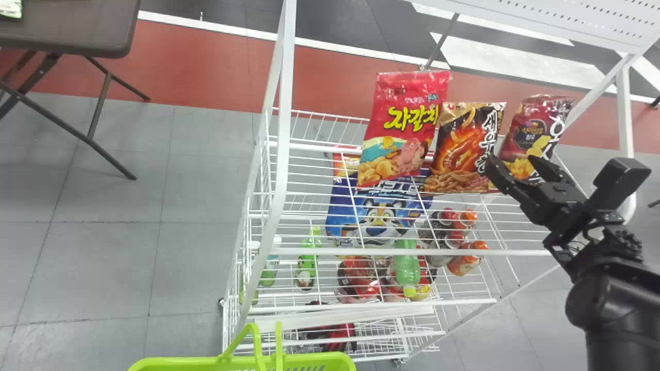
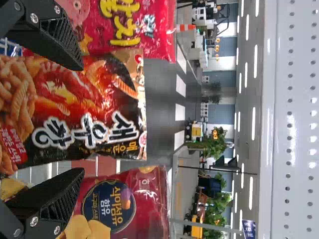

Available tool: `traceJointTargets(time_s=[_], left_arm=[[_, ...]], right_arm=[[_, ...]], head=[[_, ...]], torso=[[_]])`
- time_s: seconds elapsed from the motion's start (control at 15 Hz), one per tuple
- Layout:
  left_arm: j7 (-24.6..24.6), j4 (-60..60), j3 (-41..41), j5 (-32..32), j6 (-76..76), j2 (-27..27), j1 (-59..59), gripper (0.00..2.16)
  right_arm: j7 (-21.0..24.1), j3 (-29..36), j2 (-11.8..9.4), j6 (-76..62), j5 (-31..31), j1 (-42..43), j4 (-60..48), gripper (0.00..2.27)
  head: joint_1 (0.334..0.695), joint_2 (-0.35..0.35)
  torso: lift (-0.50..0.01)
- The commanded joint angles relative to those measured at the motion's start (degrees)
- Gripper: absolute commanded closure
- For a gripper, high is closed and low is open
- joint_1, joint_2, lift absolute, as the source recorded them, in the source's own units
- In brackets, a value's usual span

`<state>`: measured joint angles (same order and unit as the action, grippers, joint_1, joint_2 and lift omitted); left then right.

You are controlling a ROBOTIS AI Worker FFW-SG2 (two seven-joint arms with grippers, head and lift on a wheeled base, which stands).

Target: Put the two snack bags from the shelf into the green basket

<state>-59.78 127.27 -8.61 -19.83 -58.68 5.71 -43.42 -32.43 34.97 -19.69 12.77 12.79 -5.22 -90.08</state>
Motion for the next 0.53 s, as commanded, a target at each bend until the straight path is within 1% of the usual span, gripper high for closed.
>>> traceJointTargets(time_s=[0.0,0.27,0.47], left_arm=[[0.1,0.1,0.0,0.2,0.0,0.0,0.0,2.08],[0.1,-0.2,0.2,0.2,0.0,0.0,0.0,2.08],[0.1,-0.3,0.4,0.2,0.0,-0.1,0.0,2.08]], right_arm=[[-0.2,-1.6,-1.1,-3.5,-1.0,2.1,4.8,0.09],[-1.1,-4.1,-1.1,-6.3,-2.4,5.3,10.9,0.09],[-0.8,-6.7,-1.1,-7.4,-4.7,7.3,13.3,0.09]], head=[[0.695,-0.350],[0.695,-0.350],[0.695,-0.350]], torso=[[-0.009],[-0.009],[-0.009]])
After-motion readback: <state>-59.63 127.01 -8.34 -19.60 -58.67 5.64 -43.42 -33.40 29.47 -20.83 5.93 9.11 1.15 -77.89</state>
